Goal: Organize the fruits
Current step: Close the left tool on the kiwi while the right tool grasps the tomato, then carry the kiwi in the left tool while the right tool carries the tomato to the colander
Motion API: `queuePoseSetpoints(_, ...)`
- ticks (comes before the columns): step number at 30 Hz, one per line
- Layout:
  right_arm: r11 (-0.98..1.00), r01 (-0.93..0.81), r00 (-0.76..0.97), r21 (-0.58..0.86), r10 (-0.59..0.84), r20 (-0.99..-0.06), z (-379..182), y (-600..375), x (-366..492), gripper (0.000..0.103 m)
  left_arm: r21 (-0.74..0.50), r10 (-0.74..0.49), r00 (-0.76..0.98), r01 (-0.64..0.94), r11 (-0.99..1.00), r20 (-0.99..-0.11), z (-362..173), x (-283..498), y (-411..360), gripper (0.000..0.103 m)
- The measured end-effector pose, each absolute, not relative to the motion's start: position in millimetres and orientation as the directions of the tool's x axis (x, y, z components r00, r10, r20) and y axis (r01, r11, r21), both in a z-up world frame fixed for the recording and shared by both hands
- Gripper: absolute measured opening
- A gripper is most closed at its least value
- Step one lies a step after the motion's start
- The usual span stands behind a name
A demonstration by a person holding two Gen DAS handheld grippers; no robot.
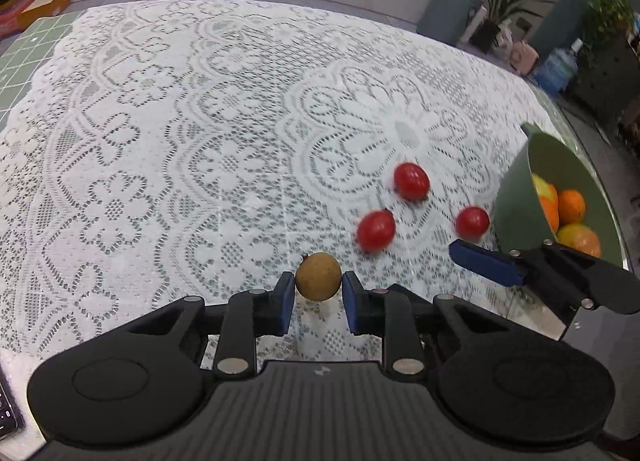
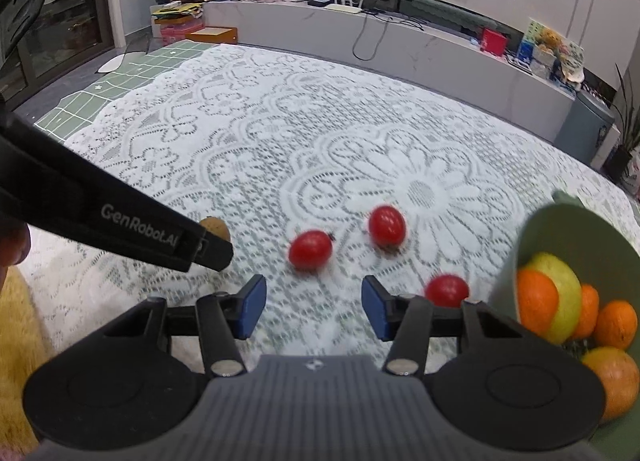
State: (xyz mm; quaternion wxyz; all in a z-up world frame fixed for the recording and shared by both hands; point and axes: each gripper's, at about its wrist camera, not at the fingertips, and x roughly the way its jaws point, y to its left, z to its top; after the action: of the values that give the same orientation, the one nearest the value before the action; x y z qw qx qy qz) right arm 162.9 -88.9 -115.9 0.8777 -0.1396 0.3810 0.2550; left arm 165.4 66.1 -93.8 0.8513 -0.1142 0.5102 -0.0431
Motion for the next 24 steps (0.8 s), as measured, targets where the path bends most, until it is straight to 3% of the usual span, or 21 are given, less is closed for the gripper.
queuePoseSetpoints(8,0.823,-0.566,0.566,-0.046,0.347,-0.748,-123,-71,181,0.048,-0.256,-0.186,0.48,-0.084,0.963,-0.857,-97,170,79,0.028)
queuePoseSetpoints(16,0.83,-0.556,0.549,-0.038,0.332,-0.767,-133,-65,193,0.039,-0.27,-0.193,0.476,-0.1,0.958,-0.858,-100,172,86,0.028)
queuePoseSetpoints(21,0.841,-0.54,0.538,-0.038,0.31,-0.784,-139,-65,200,0.026,-0.276,-0.197,0.474,-0.102,0.956,-0.858,-101,173,88,0.028)
queuePoseSetpoints(24,0.849,-0.529,0.53,-0.024,0.308,-0.79,-141,-67,202,0.025,-0.28,-0.2,0.476,-0.102,0.955,-0.857,-101,172,88,0.028)
